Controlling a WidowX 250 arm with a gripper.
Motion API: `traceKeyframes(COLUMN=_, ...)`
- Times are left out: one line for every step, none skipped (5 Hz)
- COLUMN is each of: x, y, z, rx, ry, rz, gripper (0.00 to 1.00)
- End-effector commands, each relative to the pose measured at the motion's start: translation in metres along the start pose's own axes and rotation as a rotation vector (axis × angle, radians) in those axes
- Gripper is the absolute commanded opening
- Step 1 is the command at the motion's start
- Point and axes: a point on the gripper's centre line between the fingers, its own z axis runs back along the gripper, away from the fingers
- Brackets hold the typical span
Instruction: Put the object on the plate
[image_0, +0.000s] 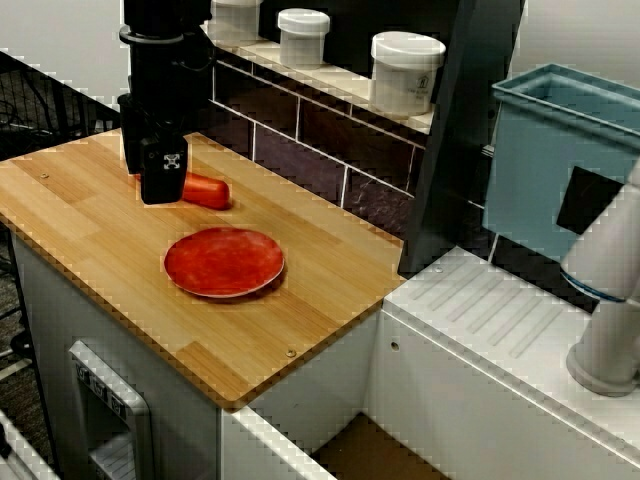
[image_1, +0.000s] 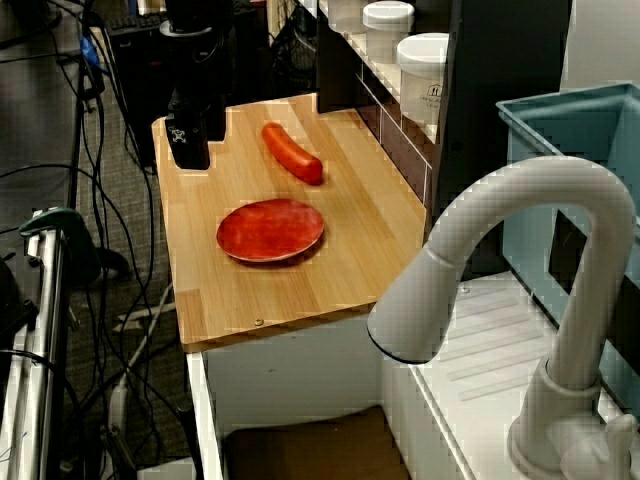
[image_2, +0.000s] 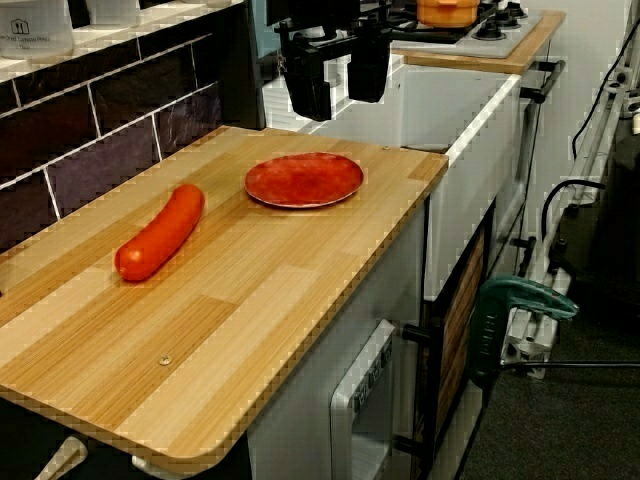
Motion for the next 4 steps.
traceKeyframes(x=0.000, y=0.000, z=0.000, rx=0.000, ry=0.000, rz=0.000, gripper=1.00)
traceKeyframes(x=0.003, y=0.014, z=0.003, rx=0.057, ry=-0.063, rz=-0.206, gripper=1.00)
traceKeyframes(x=0.004, y=0.025, z=-0.002, rx=0.080, ry=-0.050, rz=-0.235, gripper=1.00)
traceKeyframes(x=0.011, y=0.047, z=-0.007, rx=0.107, ry=-0.025, rz=-0.334, gripper=1.00)
